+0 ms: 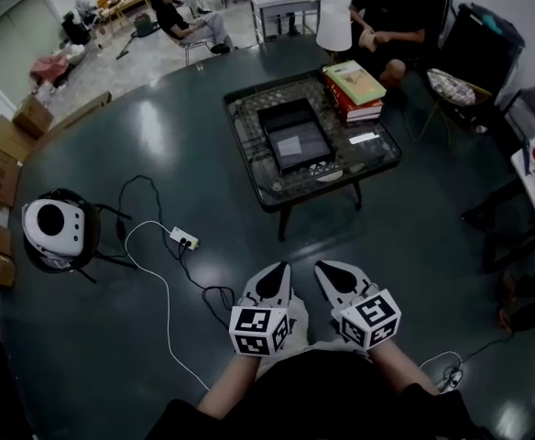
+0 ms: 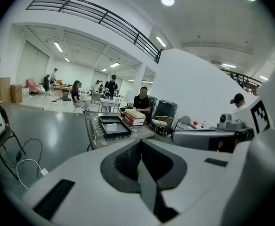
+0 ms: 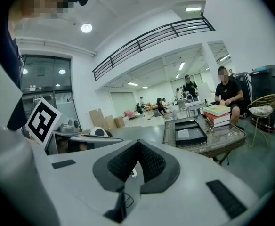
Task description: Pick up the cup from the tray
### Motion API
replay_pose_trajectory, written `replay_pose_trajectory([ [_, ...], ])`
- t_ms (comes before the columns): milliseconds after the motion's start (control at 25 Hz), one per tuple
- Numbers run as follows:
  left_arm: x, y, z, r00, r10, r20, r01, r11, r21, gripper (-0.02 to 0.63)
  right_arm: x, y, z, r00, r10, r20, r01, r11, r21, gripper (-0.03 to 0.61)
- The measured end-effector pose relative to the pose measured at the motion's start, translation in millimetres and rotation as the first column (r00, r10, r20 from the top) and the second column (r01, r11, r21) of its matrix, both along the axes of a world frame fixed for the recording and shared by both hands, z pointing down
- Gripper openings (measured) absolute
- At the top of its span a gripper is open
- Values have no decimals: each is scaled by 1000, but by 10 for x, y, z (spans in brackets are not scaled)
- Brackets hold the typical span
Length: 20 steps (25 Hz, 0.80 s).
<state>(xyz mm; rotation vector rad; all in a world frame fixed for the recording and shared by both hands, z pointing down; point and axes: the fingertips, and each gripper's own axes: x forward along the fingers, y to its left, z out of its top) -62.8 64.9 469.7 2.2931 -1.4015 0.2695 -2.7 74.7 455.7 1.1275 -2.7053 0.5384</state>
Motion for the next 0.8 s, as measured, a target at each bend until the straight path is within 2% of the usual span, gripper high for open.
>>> replay_pose_trajectory([
  [800, -382, -1582, 76, 991, 131, 23, -130, 991, -43, 12, -482, -1631, -38, 996, 91, 22, -91, 996, 3, 12],
])
